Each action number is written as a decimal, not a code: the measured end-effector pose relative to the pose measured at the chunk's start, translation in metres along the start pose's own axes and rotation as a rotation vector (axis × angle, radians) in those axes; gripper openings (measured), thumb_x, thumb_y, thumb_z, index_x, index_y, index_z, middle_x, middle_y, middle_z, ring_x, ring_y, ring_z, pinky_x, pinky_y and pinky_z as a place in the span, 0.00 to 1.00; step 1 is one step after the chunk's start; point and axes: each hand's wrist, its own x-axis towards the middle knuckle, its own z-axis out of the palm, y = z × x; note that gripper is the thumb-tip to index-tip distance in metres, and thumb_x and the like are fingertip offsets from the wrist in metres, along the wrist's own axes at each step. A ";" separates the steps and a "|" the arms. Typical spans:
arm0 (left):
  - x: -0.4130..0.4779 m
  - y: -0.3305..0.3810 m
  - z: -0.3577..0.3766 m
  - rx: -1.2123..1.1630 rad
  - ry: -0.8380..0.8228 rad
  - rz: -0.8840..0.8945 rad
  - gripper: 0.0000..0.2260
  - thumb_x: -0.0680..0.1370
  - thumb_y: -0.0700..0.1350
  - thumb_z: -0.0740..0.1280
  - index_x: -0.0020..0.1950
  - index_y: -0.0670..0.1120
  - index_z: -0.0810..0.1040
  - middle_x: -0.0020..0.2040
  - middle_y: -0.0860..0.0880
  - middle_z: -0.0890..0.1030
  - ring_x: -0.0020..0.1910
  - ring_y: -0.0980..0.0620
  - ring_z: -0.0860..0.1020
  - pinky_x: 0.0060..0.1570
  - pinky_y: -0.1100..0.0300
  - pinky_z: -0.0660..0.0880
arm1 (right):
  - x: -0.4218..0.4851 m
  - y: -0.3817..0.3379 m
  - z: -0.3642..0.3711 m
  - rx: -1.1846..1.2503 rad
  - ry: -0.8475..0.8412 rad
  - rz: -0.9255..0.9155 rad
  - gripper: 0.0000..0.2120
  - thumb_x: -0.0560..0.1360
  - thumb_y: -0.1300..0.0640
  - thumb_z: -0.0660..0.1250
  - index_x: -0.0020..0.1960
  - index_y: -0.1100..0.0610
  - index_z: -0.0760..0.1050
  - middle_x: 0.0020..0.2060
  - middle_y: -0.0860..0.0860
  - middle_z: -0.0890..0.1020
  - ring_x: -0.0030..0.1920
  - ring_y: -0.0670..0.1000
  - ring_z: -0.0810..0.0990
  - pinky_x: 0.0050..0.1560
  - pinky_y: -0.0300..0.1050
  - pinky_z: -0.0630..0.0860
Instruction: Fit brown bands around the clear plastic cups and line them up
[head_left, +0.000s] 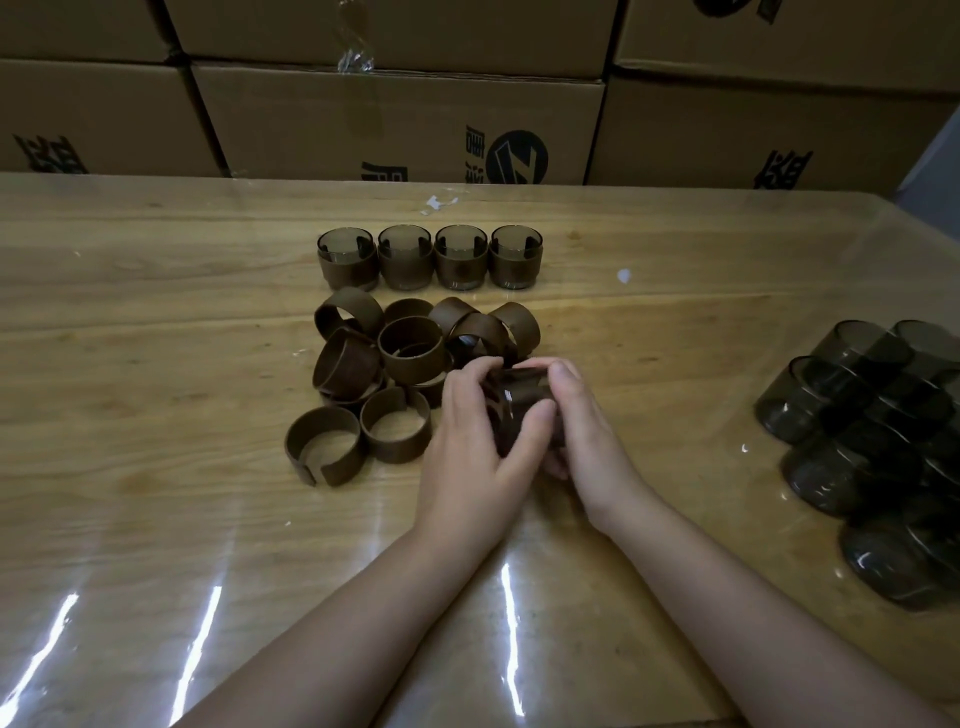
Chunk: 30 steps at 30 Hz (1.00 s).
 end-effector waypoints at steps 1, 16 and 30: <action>0.001 0.000 0.000 -0.016 -0.015 -0.004 0.26 0.70 0.64 0.58 0.64 0.54 0.66 0.57 0.55 0.73 0.54 0.61 0.74 0.51 0.70 0.71 | 0.002 0.000 -0.001 0.015 -0.001 0.038 0.15 0.73 0.38 0.54 0.51 0.42 0.74 0.36 0.37 0.80 0.35 0.37 0.78 0.29 0.30 0.70; 0.014 0.003 -0.015 -0.903 -0.221 -0.288 0.19 0.76 0.55 0.58 0.55 0.44 0.78 0.50 0.45 0.82 0.53 0.47 0.80 0.51 0.54 0.77 | -0.012 -0.004 0.004 -0.769 0.054 -0.829 0.20 0.72 0.51 0.63 0.63 0.51 0.66 0.63 0.51 0.68 0.61 0.54 0.72 0.63 0.43 0.65; 0.007 0.006 -0.002 -0.592 -0.198 -0.187 0.16 0.75 0.57 0.58 0.51 0.45 0.72 0.33 0.54 0.78 0.27 0.57 0.75 0.24 0.66 0.69 | -0.015 -0.004 0.013 -0.240 0.154 -0.555 0.06 0.77 0.54 0.57 0.53 0.50 0.70 0.55 0.49 0.76 0.57 0.50 0.76 0.54 0.48 0.76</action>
